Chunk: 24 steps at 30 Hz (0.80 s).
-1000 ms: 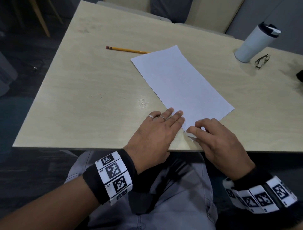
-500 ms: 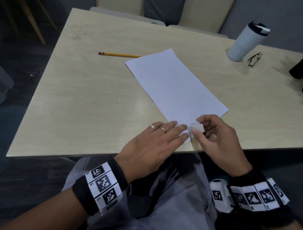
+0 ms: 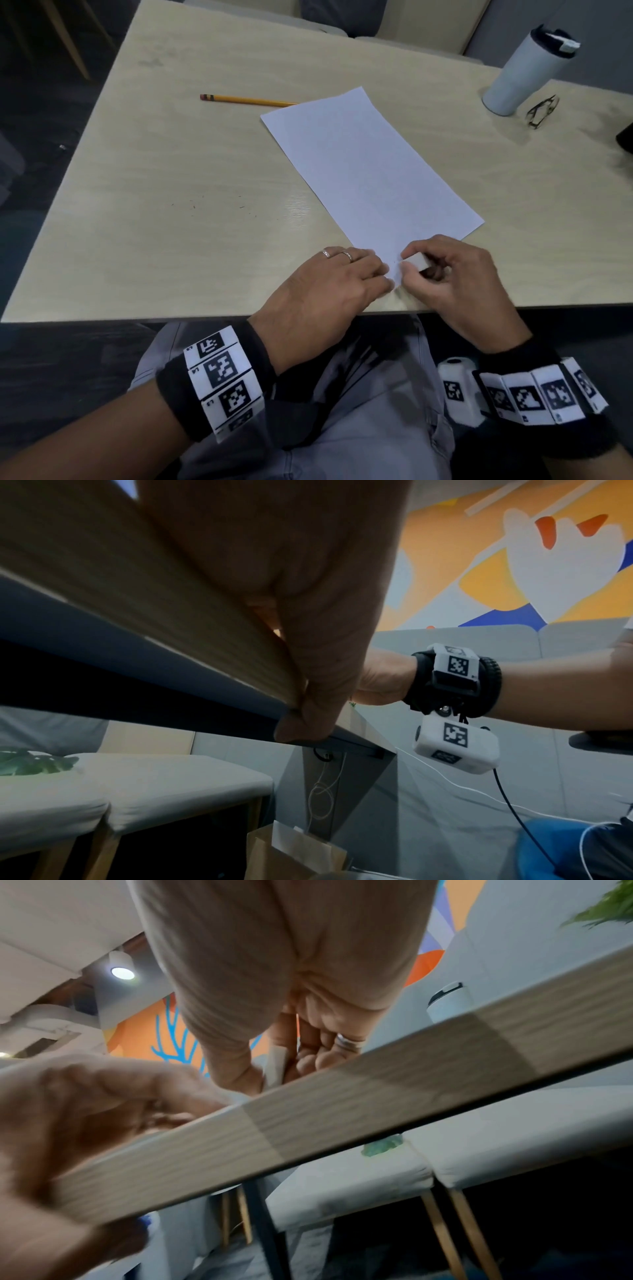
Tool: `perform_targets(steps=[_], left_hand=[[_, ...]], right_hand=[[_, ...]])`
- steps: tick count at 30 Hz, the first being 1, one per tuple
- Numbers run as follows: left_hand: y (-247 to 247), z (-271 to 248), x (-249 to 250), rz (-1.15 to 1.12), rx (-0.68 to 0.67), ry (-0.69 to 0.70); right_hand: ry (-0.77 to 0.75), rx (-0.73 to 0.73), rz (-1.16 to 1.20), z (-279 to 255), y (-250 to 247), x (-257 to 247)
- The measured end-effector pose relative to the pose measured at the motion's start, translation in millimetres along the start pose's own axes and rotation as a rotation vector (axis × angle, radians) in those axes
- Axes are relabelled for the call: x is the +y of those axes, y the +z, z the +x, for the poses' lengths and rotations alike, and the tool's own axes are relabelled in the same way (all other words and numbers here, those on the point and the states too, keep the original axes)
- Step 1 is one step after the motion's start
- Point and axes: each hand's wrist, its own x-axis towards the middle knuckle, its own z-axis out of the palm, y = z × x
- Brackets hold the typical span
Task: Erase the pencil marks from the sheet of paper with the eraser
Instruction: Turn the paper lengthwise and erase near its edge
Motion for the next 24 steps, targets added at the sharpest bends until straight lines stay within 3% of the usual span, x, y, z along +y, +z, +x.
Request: perform_targets(steps=[3, 7, 12, 16, 21, 24], left_hand=[[2.9, -2.0, -0.9, -0.016, 0.015, -0.027], [3.9, -3.6, 0.2, -0.029, 0.019, -0.081], [3.8, -2.5, -1.6, -0.033, 0.001, -0.081], [1.9, -3.1, -1.0, -0.008, 0.022, -0.074], [2.2, -3.6, -2.1, 0.0, 0.032, -0.083], [0.5, -3.6, -1.0, 0.014, 0.026, -0.082]], right_hand=[[0.037, 0.018, -0.031, 9.5, -14.9, 10.1], [-0.048, -0.107, 0.014, 3.3, 0.5, -8.4], [0.011, 0.009, -0.065, 13.7, -15.8, 7.7], [-0.019, -0.055, 0.0, 2.5, 1.3, -11.3], [0.136, 0.092, 0.06, 11.5, -11.1, 3.1], [0.087, -0.007, 0.135, 1.2, -2.3, -16.4]])
